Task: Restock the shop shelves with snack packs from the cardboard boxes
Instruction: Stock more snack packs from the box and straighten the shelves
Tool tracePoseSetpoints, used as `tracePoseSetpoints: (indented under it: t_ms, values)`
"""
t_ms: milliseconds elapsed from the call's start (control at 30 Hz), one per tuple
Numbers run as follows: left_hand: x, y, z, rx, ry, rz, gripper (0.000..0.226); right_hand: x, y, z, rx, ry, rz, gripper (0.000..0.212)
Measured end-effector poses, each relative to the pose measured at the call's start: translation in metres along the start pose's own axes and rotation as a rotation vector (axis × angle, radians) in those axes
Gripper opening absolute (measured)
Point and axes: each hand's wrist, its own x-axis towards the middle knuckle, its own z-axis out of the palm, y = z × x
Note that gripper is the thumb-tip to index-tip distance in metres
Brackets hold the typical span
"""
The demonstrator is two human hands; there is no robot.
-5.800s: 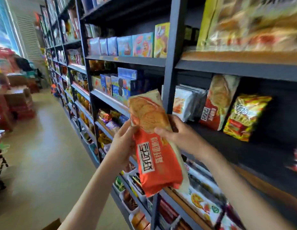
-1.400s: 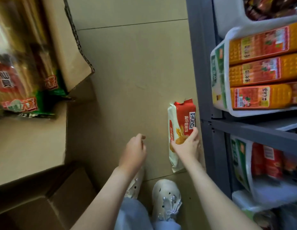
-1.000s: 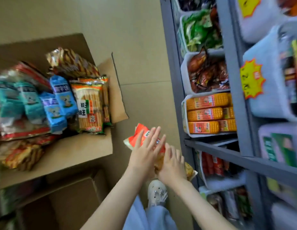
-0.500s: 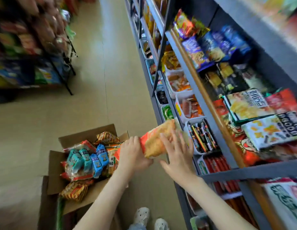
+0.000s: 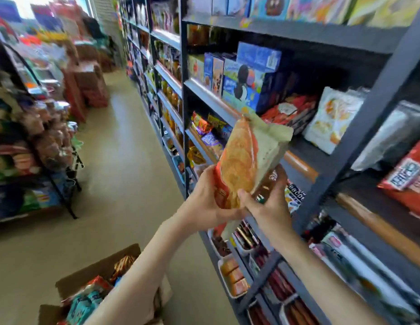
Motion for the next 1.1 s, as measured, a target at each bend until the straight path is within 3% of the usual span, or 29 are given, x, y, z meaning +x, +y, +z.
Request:
tracePoseSetpoints:
  t_ms: [67,167,267,433,600,800,1000,1100]
  values:
    - [0.0,0.022,-0.004,-0.086,-0.168,0.099,0.09,-0.006,-0.014,-0.035,0.006,0.013,0.011,0.072]
    - [0.005,0.058,-0.002,-0.139,-0.228,0.26,0.087,-0.019,-0.031,-0.084,0.024,0.011,0.061,0.06]
    - [0.011,0.093,0.016,-0.168,-0.331,0.367,0.083,-0.039,-0.051,-0.127,0.07,0.009,0.112,0.063]
    - [0.022,0.131,0.069,-0.235,-0.5,0.477,0.061,-0.075,-0.08,-0.197,0.198,0.09,0.186,0.055]
    - [0.028,0.168,0.134,-0.158,-0.398,0.639,0.046,-0.089,-0.085,-0.249,0.206,0.303,0.193,0.051]
    - [0.047,0.196,0.169,-0.278,-0.202,0.512,0.045,-0.062,-0.085,-0.265,0.275,0.451,0.048,0.037]
    - [0.07,0.199,0.189,-0.331,-0.001,0.465,0.049,-0.026,-0.065,-0.261,0.218,0.417,-0.036,0.058]
    - [0.078,0.199,0.193,-0.361,0.009,0.441,0.054,-0.016,-0.057,-0.263,0.176,0.411,-0.044,0.071]
